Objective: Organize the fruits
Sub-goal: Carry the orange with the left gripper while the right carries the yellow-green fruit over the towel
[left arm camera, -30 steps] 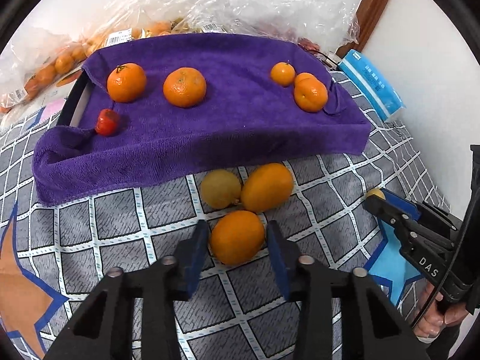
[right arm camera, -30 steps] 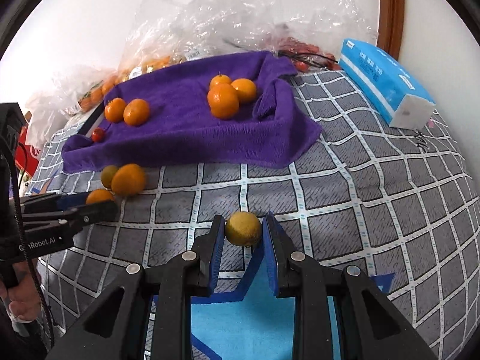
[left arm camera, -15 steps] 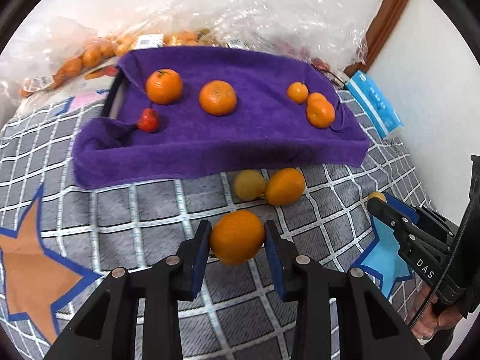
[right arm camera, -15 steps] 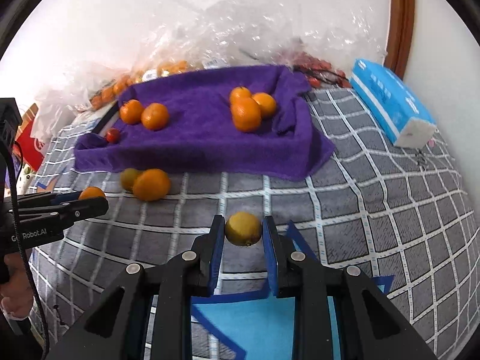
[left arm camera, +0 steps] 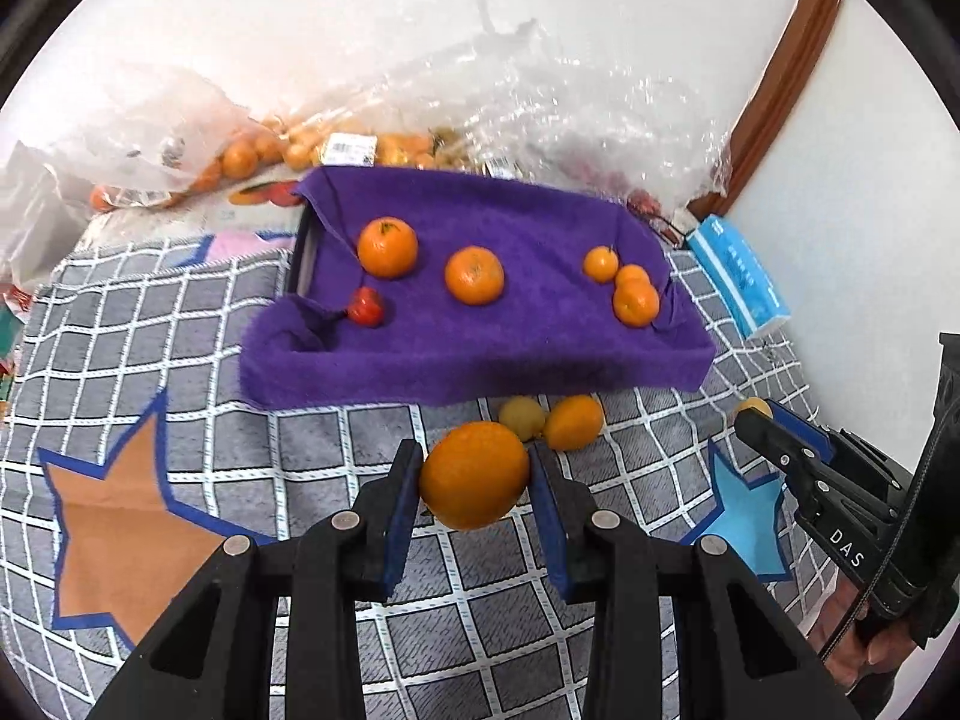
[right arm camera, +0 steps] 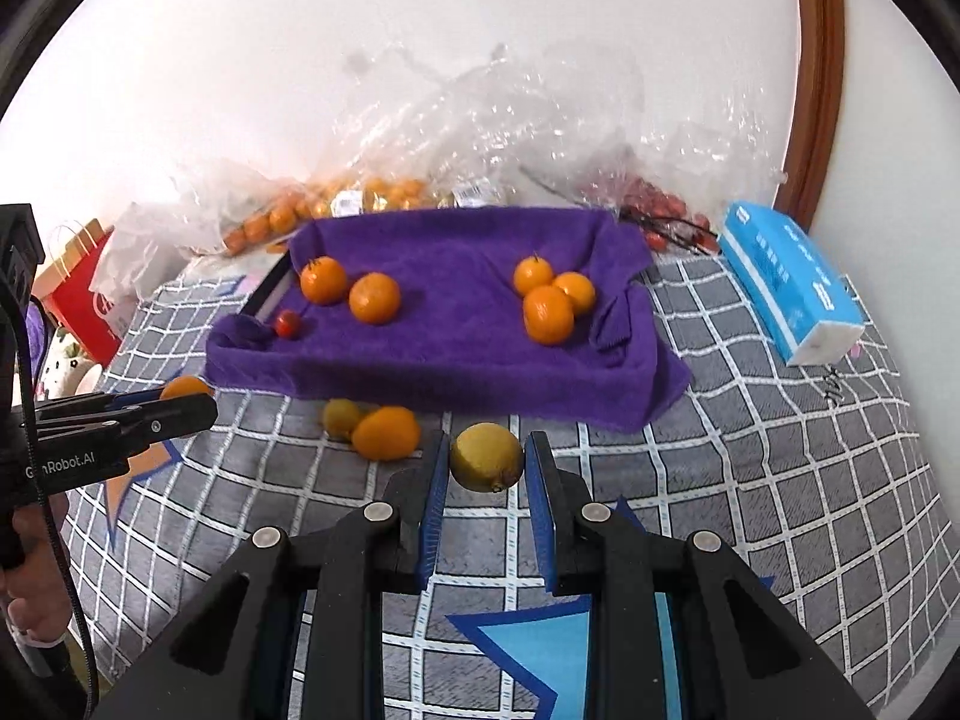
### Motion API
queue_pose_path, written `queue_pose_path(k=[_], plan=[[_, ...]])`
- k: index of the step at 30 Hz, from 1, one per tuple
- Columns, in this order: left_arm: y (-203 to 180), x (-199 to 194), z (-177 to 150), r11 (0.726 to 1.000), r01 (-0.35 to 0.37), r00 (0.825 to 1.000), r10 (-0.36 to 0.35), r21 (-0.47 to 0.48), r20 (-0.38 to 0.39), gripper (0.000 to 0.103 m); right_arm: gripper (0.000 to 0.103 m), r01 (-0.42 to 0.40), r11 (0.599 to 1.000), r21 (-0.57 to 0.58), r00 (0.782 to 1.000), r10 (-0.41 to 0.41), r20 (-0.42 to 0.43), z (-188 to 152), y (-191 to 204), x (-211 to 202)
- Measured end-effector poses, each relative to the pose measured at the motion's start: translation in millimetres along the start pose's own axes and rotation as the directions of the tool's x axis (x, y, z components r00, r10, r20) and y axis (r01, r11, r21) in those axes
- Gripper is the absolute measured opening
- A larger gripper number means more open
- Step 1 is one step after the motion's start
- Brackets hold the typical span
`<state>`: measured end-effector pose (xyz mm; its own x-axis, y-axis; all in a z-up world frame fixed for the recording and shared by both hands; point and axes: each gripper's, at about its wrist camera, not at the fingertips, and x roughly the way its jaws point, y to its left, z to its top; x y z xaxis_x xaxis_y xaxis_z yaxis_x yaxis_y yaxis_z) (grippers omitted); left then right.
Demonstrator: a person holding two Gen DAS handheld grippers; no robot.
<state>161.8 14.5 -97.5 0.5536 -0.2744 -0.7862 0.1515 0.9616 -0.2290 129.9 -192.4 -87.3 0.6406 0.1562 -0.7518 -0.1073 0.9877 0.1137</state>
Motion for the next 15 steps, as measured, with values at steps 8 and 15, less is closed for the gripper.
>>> queue_pose_path(k=[8, 15], plan=[[-2, -24, 5, 1.0, -0.002, 0.999, 0.002, 0.002, 0.052, 0.034, 0.026, 0.005, 1.0, -0.003, 0.999, -0.005, 0.036, 12, 9, -18], [2, -43, 13, 1.0, -0.014, 0.996, 0.013, 0.009, 0.091, 0.034, 0.025, 0.002, 1.0, 0.001, 0.998, -0.002, 0.062, 21, 14, -27]])
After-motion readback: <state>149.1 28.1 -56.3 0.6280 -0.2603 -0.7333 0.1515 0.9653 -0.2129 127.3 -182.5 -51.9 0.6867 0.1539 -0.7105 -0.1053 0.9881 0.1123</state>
